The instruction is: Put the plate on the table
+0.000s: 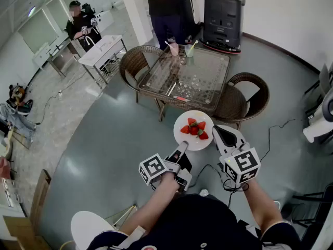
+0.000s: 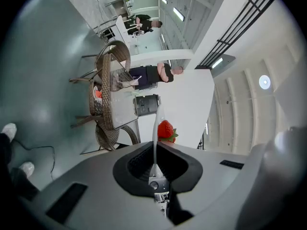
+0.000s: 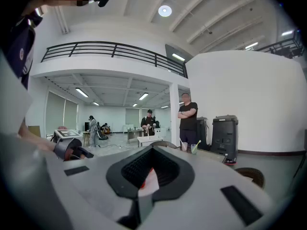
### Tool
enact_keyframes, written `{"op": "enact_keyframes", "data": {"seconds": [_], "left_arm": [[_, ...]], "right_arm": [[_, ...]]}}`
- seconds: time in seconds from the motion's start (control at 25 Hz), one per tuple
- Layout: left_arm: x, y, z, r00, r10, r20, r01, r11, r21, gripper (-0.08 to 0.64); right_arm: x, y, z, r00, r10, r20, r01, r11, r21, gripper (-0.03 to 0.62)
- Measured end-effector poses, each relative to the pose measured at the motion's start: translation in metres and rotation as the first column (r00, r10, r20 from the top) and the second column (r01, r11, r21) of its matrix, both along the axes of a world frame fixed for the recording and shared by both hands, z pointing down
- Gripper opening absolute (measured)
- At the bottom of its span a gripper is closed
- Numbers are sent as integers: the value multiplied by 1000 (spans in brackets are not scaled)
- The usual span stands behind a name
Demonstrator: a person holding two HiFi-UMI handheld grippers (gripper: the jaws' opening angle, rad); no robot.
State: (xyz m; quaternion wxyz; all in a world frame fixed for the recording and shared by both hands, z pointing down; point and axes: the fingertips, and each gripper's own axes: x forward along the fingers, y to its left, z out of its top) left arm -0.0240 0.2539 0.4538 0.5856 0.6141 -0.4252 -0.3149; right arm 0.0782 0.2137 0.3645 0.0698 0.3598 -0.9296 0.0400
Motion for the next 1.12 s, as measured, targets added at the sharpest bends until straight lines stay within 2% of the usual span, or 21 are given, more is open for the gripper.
{"op": "enact_keyframes", "data": {"seconds": [0.44, 0.72, 0.92, 1.12], "left_arm": [[12, 2, -6, 1000, -18, 16, 17, 1000, 12, 14], [4, 3, -8, 998, -55, 26, 54, 998, 22, 14], [5, 2, -8, 996, -76, 46, 75, 997, 25, 14], [33, -10, -1, 994, -92, 51, 91, 996, 23, 14]], "right_arm": [[8, 2, -4, 999, -39, 1, 39, 999, 16, 3], [4, 1, -9, 997, -73, -7, 73, 997, 34, 3], [13, 0, -9, 996, -85, -11, 85, 995, 44, 3], [43, -15, -4, 996, -91, 0, 91, 995, 50, 3]]}}
